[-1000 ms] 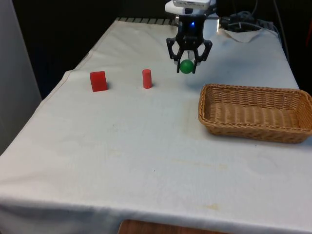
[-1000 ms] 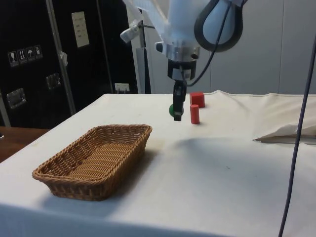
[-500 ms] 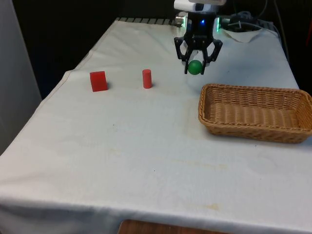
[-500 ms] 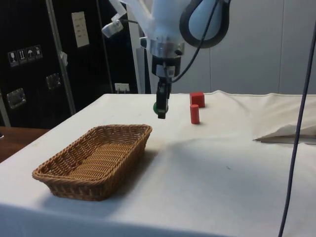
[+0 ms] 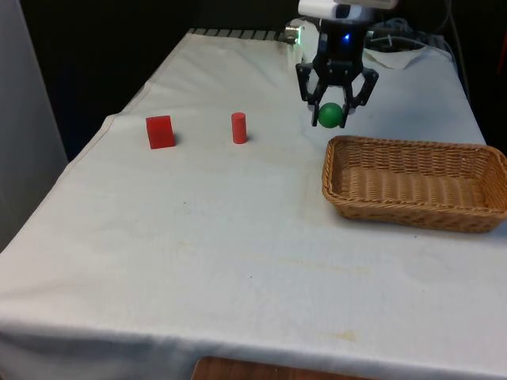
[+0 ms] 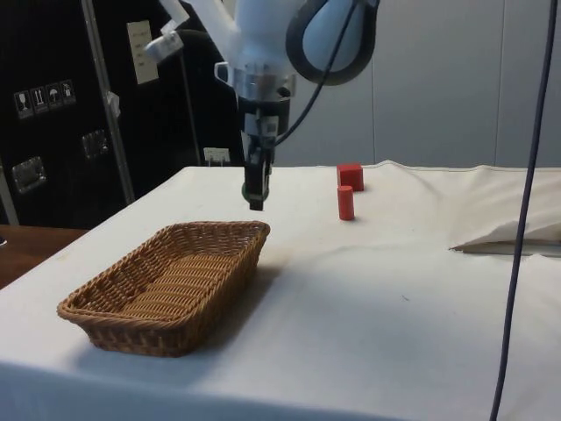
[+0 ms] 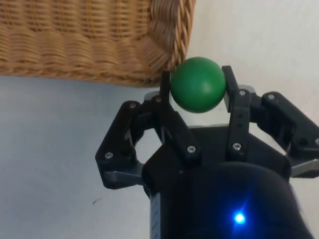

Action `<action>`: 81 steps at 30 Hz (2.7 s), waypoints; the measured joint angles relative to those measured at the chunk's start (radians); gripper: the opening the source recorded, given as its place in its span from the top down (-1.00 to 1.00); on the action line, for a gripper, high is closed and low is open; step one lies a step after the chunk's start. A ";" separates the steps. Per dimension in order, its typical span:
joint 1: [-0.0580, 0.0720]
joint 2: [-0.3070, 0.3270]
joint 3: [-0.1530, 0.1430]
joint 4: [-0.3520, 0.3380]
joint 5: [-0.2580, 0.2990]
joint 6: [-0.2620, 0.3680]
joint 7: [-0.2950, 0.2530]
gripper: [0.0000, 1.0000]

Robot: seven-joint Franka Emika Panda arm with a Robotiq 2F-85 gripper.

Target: Pick up the object to the left of the cylinder and place it into the basket.

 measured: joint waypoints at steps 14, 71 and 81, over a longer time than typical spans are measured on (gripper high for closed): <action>0.003 0.094 0.050 0.145 0.001 -0.044 0.056 1.00; 0.022 0.329 0.155 0.337 0.001 -0.059 0.236 -0.68; 0.022 0.328 0.154 0.338 0.001 -0.059 0.236 -1.00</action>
